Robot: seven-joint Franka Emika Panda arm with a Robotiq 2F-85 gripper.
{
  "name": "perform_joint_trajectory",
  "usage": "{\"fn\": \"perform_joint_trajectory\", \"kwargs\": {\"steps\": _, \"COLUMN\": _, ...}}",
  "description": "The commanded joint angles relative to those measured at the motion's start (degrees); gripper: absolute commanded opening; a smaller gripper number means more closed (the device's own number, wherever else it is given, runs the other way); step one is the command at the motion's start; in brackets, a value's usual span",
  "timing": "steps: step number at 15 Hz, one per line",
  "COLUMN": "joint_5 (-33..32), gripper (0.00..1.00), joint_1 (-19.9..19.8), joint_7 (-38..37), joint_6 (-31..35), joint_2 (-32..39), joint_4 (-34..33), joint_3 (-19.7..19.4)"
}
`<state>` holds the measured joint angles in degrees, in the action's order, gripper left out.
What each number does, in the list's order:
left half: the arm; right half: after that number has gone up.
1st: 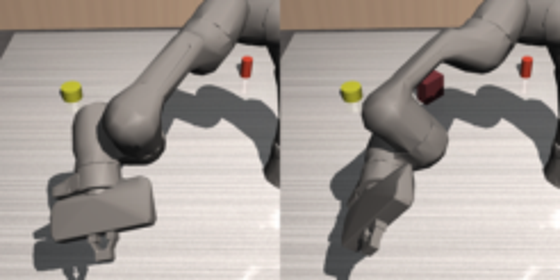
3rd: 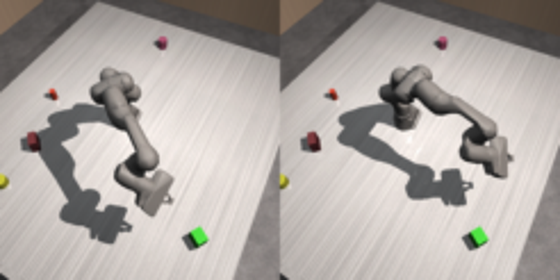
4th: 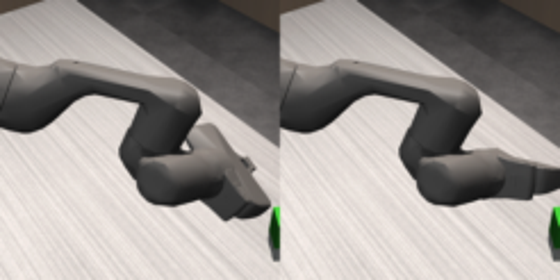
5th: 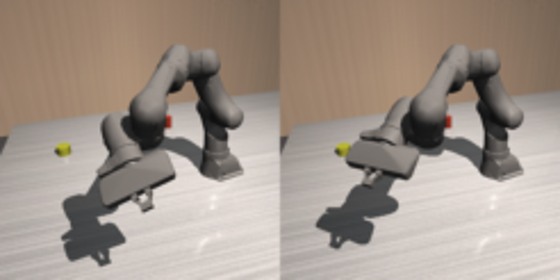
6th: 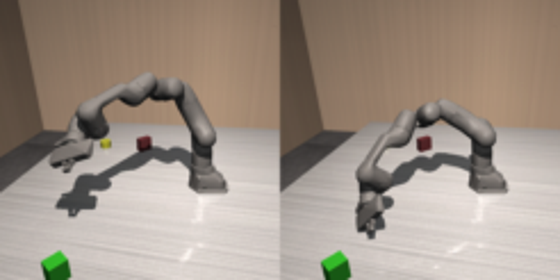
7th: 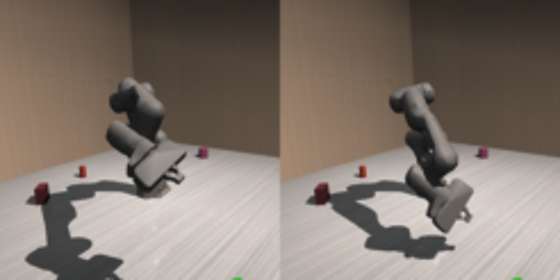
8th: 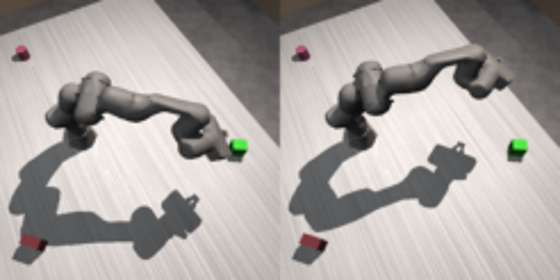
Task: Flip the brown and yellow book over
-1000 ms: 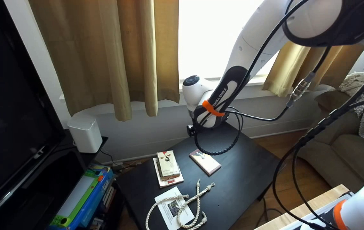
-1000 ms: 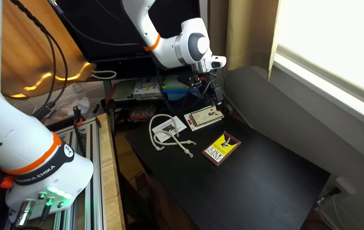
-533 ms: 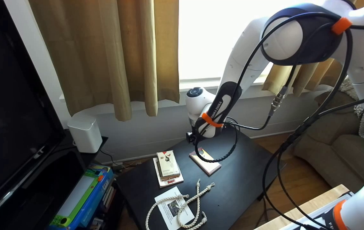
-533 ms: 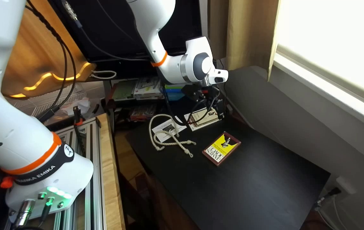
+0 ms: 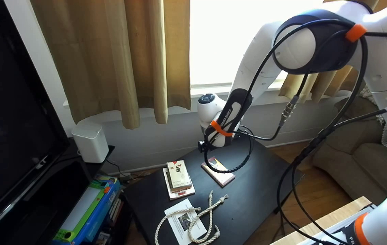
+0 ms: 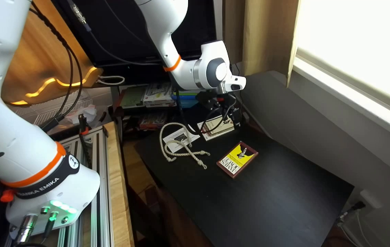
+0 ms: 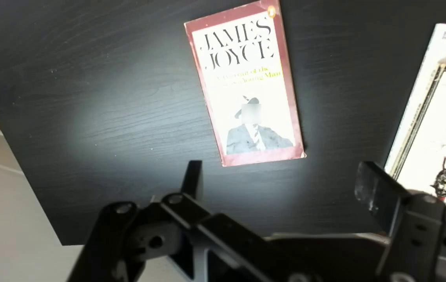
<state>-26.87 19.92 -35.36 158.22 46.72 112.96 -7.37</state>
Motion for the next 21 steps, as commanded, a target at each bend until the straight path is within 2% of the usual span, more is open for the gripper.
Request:
{"fn": "perform_joint_trajectory", "kwargs": {"steps": 1, "joint_5": 5.2, "gripper": 1.0, "joint_1": 2.5, "joint_7": 2.4, "joint_6": -1.8, "joint_2": 4.0, "joint_4": -3.0, "joint_3": -2.0}}
{"fn": "perform_joint_trajectory", "kwargs": {"steps": 5, "joint_5": 7.8, "gripper": 1.0, "joint_1": 4.1, "joint_7": 3.3, "joint_6": -3.3, "joint_2": 8.2, "joint_4": -6.2, "joint_3": -3.6}}
{"fn": "perform_joint_trajectory", "kwargs": {"steps": 21, "joint_5": 12.6, "gripper": 1.0, "joint_1": 0.6, "joint_7": 15.8, "joint_6": -6.9, "joint_2": 25.9, "joint_4": -23.7, "joint_3": -1.5}}
